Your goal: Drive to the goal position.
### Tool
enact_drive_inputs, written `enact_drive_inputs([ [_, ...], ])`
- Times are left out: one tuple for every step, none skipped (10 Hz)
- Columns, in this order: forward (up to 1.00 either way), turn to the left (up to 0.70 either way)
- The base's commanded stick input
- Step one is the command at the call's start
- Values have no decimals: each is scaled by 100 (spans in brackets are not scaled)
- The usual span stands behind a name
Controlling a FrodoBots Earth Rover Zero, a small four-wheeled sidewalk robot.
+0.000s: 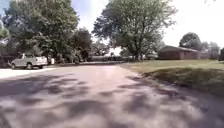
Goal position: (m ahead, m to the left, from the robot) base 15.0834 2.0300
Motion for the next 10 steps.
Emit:
enact_drive_inputs([
  [69, 3],
  [69, 3],
  [69, 3],
  [69, 3],
  [69, 3],
  [69, 3],
  [69, 3],
  [69, 3],
  [69, 3],
  [69, 3],
])
